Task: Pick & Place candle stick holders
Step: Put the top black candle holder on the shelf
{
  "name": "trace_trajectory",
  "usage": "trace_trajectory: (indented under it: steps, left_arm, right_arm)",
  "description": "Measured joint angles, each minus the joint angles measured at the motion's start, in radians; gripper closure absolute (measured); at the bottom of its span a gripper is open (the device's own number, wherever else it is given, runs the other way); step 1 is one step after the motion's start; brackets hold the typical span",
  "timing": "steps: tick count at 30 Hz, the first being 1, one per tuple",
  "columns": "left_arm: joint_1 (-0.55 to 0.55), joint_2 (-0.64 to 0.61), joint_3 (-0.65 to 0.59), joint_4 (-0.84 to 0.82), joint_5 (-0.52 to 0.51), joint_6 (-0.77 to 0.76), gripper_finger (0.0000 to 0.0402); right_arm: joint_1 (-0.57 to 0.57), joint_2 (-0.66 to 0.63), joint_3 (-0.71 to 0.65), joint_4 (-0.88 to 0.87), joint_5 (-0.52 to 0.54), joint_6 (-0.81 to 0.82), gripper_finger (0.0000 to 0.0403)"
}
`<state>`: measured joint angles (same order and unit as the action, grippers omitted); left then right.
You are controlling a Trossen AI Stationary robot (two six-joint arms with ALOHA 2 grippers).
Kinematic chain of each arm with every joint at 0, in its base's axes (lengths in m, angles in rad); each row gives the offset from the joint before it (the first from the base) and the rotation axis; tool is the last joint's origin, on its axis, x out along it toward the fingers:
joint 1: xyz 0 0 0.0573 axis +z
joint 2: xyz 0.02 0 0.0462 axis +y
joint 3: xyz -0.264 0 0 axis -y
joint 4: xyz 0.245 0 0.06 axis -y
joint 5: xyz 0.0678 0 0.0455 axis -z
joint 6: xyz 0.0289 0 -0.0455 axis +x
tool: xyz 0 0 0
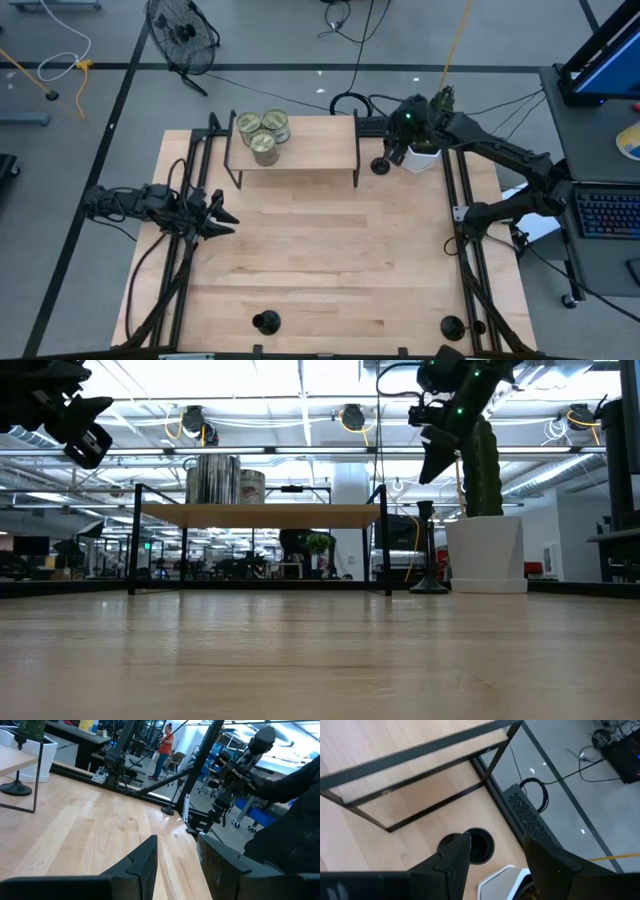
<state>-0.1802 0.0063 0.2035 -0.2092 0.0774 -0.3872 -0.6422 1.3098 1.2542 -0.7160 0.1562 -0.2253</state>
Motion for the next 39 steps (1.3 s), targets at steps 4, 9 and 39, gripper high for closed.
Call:
trace_trajectory:
  steps: [4, 9, 39]
  left_arm:
    - [0.000, 0.000, 0.000, 0.000, 0.000, 0.012, 0.0259]
    - [0.000, 0.000, 0.000, 0.000, 0.000, 0.039, 0.0259]
    - [0.000, 0.000, 0.000, -0.005, -0.106, 0.019, 0.0259]
  right_arm:
    - [0.000, 0.000, -0.028, 0.003, 0.005, 0.000, 0.0222]
    - [0.000, 0.000, -0.042, 0.030, 0.028, 0.002, 0.0222]
    - [-0.051, 0.014, -0.042, 0.076, -0.083, 0.128, 0.0222]
